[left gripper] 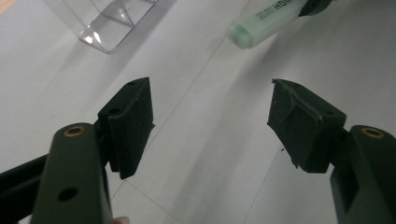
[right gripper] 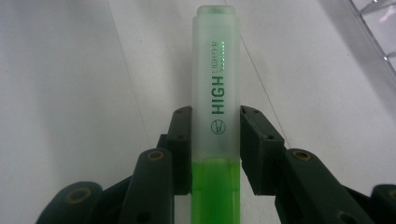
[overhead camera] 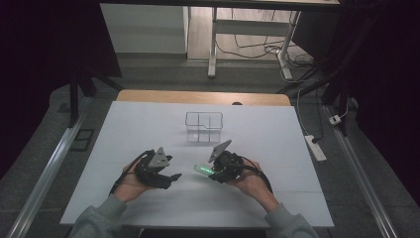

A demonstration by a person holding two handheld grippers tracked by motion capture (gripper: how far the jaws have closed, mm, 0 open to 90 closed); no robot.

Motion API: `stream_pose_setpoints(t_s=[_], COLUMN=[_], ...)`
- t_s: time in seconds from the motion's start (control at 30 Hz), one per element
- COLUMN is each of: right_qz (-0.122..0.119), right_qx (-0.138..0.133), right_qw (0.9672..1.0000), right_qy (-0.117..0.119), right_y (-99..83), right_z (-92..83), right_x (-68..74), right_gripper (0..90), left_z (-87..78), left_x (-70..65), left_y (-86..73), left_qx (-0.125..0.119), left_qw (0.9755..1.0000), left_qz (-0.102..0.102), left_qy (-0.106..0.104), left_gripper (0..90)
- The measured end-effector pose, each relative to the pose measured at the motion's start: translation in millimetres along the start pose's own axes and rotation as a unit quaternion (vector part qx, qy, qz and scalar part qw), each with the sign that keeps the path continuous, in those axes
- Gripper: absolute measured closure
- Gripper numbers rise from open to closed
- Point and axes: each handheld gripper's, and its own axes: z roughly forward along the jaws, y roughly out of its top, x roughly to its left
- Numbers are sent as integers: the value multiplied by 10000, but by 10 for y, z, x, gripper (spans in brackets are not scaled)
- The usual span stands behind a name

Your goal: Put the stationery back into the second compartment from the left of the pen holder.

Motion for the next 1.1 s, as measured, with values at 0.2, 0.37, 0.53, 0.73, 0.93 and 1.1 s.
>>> stream_pose_setpoints(t_s=[0.2, 0.37, 0.53, 0.73, 0.93, 1.1], right_qz=[-147, -292, -412, -472, -586, -660], right_qx=[23, 70, 76, 92, 99, 85], right_qw=[9999, 9995, 9990, 9985, 9977, 9967], right_qy=[62, 101, 176, 258, 328, 463], right_y=[54, 90, 121, 142, 171, 189], right_z=[45, 78, 101, 128, 135, 149], right_x=[22, 44, 70, 89, 119, 151], right_gripper=[664, 664, 664, 664, 664, 664], left_z=[79, 151, 228, 301, 397, 448], left_x=[-56, -101, -107, -108, -134, -177], left_y=[98, 187, 244, 289, 310, 314], left_qx=[177, 312, 404, 525, 682, 803], left_qw=[9993, 9977, 9963, 9943, 9908, 9863], left_qz=[316, 590, 721, 862, 1035, 1248], left_qy=[-43, -145, -239, -352, -545, -716], left_gripper=[312, 321, 335, 356, 380, 481])
